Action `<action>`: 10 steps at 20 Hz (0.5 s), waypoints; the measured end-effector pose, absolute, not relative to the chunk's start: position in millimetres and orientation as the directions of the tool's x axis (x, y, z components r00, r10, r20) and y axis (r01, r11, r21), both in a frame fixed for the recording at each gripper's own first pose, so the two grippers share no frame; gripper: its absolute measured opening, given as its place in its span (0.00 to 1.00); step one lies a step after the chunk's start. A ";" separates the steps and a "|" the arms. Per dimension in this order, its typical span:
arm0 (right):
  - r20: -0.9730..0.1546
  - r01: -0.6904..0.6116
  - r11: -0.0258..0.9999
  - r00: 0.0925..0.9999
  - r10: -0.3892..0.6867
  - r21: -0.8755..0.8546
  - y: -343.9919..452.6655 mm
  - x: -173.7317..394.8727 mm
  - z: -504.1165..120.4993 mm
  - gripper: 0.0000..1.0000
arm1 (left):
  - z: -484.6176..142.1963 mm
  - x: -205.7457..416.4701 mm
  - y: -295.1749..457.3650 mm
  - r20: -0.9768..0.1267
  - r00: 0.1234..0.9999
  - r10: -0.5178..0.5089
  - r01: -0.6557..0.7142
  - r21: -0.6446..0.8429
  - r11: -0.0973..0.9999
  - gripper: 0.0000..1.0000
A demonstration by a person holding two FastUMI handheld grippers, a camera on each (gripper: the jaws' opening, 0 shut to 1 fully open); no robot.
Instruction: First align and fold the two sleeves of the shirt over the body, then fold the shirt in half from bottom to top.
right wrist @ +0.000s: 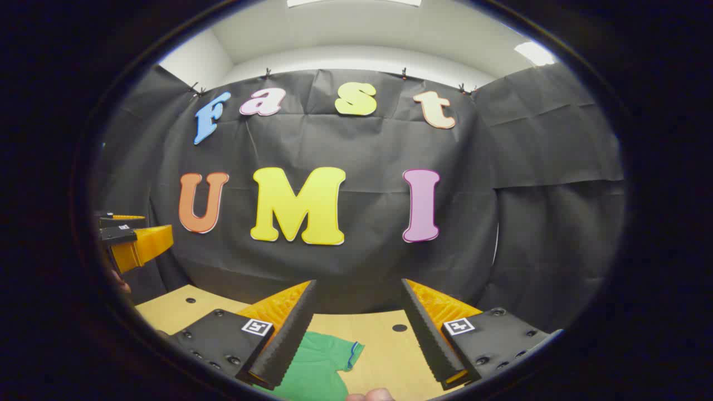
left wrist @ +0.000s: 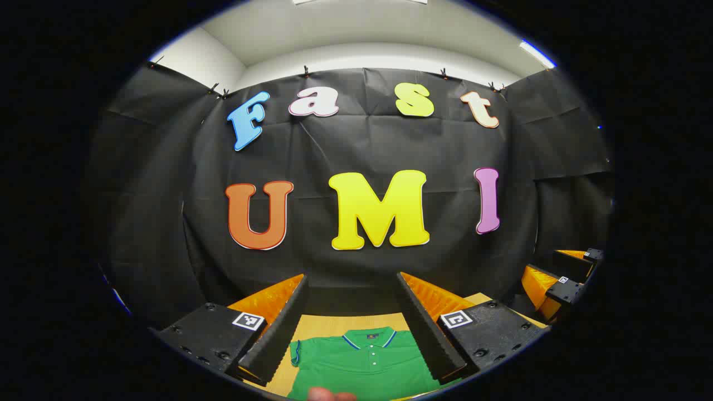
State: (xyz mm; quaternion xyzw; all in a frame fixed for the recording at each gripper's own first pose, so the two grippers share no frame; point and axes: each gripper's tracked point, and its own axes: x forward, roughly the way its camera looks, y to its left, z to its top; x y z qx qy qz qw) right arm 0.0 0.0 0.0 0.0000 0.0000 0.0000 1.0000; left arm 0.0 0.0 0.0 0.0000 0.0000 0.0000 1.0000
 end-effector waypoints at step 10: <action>-0.010 -0.023 1.000 1.000 0.023 0.016 33.1 6.5 2.2 0.94 | 0.0 1.6 22.9 -0.012 1.000 0.009 -0.010 -0.025 1.000 0.99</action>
